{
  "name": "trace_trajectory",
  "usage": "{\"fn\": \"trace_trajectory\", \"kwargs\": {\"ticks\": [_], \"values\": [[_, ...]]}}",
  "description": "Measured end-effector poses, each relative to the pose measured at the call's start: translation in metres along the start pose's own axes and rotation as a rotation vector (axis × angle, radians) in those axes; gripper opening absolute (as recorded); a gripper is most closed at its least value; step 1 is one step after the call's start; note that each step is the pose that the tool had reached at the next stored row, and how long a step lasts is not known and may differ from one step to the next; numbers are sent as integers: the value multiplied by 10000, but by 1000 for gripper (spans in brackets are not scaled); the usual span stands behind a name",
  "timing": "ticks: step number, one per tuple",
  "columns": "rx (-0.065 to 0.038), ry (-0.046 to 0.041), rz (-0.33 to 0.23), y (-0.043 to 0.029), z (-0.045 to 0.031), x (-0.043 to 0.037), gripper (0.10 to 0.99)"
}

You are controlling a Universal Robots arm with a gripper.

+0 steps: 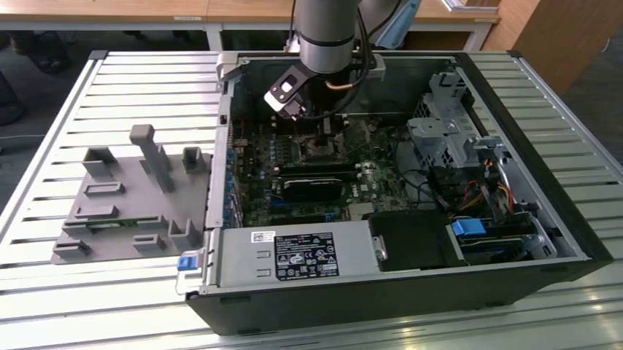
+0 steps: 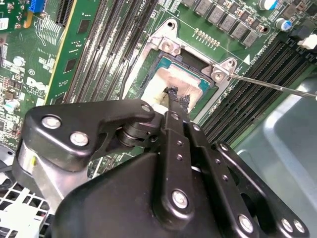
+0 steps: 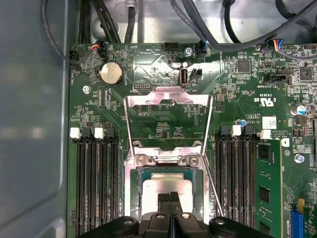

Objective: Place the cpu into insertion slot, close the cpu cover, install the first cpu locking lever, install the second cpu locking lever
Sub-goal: 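Place the cpu into insertion slot, then close the cpu cover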

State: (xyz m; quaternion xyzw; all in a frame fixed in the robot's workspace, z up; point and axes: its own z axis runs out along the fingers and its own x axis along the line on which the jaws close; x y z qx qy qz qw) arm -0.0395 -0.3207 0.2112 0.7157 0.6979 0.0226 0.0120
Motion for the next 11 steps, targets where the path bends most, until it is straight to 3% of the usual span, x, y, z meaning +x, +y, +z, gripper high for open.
{"fn": "trace_trajectory", "kwargs": {"ticks": [11], "values": [[6,2,0,3,-47,1,106]]}}
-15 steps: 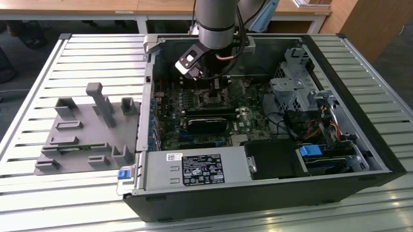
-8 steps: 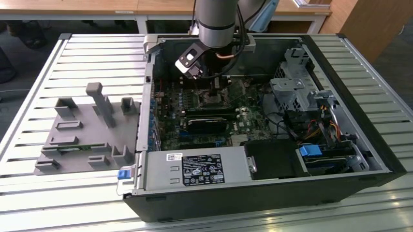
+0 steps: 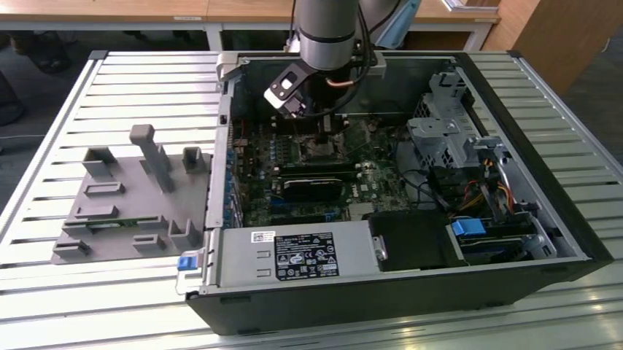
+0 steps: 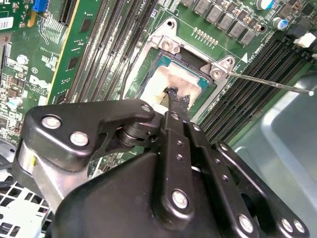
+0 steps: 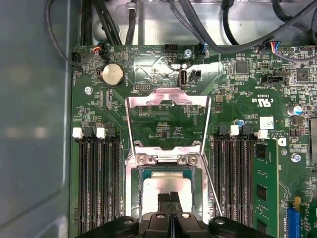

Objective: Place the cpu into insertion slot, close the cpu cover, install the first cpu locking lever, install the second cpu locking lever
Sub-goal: 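Close the cpu cover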

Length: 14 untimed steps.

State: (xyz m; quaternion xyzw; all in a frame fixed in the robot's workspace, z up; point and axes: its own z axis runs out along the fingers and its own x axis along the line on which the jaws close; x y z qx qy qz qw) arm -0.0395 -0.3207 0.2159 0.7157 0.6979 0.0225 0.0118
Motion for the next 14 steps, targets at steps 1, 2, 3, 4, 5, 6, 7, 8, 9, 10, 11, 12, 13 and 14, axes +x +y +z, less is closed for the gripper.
{"fn": "trace_trajectory", "kwargs": {"ticks": [1,2,3,4,5,6,7,8,9,10,11,12,13,14], "values": [[0,0,0,0,-7,0,106],[1,-1,1,1,-17,0,106],[1,-2,1,1,-29,1,106],[1,-2,1,2,-41,1,106],[1,-1,0,3,-54,1,106],[0,-1,1,3,-66,1,106],[0,-1,1,4,-78,1,106],[1,-1,1,4,-93,1,106],[1,-2,1,5,-109,2,106],[1,-1,0,6,-125,2,106],[0,-1,1,7,-142,2,106],[0,0,0,7,-161,3,106],[1,-1,-1,4,-179,3,106],[0,-1,-1,5,-191,3,106]]}}
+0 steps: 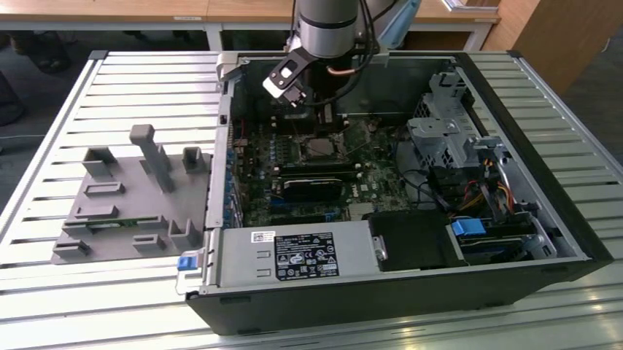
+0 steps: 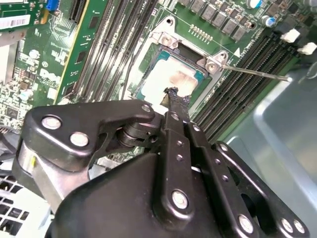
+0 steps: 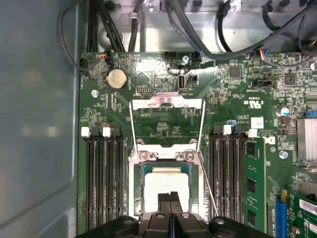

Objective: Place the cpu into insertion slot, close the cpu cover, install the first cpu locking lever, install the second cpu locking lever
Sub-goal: 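Close the cpu cover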

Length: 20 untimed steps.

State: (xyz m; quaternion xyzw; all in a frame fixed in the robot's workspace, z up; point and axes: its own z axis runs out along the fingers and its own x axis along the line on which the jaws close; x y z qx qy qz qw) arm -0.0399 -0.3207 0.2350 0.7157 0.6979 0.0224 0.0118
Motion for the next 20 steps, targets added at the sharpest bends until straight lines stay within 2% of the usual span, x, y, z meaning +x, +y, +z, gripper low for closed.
{"fn": "trace_trajectory", "kwargs": {"ticks": [4,9,11,20], "values": [[0,0,1,2,-56,1,106],[0,-1,1,7,-160,2,106],[-1,1,2,6,-177,-2,106],[3,0,1,20,-179,-189,106]]}}
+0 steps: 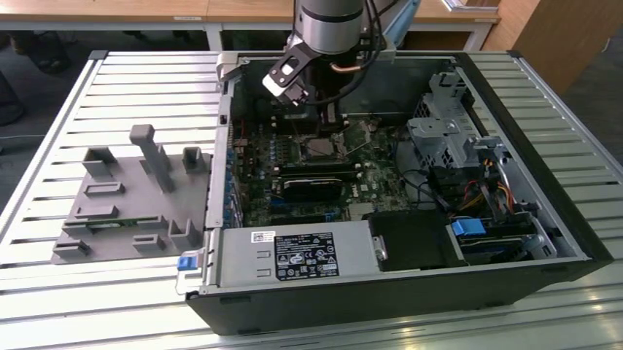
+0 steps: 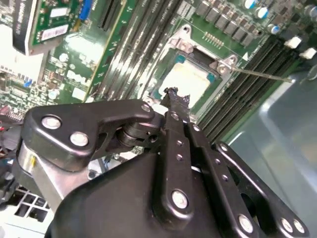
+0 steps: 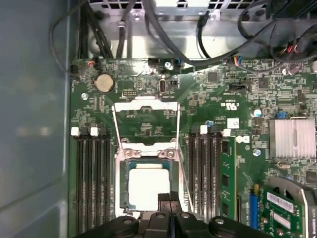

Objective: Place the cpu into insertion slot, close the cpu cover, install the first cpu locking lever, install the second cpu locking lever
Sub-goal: 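Close the cpu cover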

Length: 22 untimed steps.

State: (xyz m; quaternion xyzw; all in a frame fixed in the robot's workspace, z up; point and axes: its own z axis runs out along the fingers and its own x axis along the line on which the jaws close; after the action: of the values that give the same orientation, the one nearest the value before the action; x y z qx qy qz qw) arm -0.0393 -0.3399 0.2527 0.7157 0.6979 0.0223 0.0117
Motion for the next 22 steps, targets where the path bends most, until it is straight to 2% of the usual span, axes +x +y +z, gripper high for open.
{"fn": "trace_trajectory", "kwargs": {"ticks": [3,5,7,8,10,12,18,22], "values": [[18,28,3,109,5,-1,106],[23,115,4,183,9,1,106],[27,237,-2,213,-4,2,106],[28,259,-5,218,-22,2,106],[28,267,-4,224,-51,3,106],[27,270,-4,252,-50,4,106],[44,268,-3,480,-38,24,106],[65,268,-9,591,-27,41,106]]}}
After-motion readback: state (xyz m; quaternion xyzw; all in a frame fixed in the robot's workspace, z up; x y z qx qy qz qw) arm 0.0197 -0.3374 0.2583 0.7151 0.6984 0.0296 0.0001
